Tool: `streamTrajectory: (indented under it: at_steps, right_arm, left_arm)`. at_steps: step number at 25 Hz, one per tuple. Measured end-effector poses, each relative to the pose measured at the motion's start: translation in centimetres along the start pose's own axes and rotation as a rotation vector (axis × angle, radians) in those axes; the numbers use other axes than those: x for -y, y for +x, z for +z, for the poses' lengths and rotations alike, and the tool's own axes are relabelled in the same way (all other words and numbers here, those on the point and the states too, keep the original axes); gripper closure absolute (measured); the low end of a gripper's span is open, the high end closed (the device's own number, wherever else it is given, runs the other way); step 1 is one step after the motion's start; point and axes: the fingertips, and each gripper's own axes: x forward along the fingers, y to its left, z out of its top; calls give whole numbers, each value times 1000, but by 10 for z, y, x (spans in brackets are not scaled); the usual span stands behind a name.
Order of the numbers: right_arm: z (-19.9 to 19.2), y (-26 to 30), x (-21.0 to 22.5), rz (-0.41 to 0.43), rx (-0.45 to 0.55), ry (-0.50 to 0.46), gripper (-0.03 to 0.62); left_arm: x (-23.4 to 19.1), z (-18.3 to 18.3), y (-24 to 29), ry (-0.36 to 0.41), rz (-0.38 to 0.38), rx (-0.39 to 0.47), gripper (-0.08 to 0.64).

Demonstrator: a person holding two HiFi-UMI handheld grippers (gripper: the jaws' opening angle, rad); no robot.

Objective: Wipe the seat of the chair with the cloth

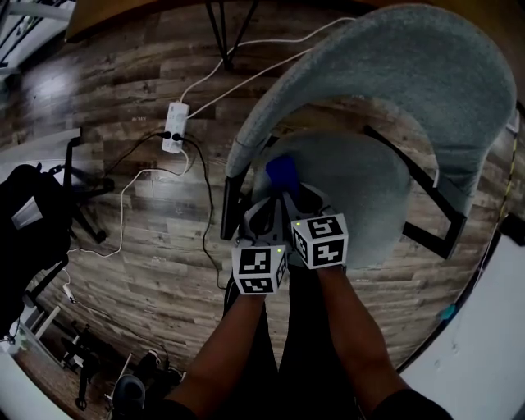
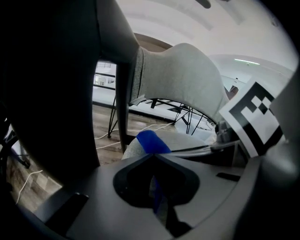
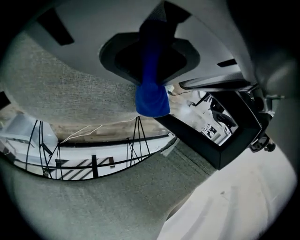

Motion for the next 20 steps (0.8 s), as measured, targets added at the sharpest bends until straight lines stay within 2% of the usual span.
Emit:
streamTrajectory:
  at_steps: [9, 20]
  right_arm:
    - [-6, -11, 22, -102, 49, 54, 489]
    - [-17, -38, 65, -199, 97, 151, 489]
  left_arm:
    - [2, 0, 8, 37, -5, -20, 557]
    - [42, -13, 27, 132, -94, -80, 557]
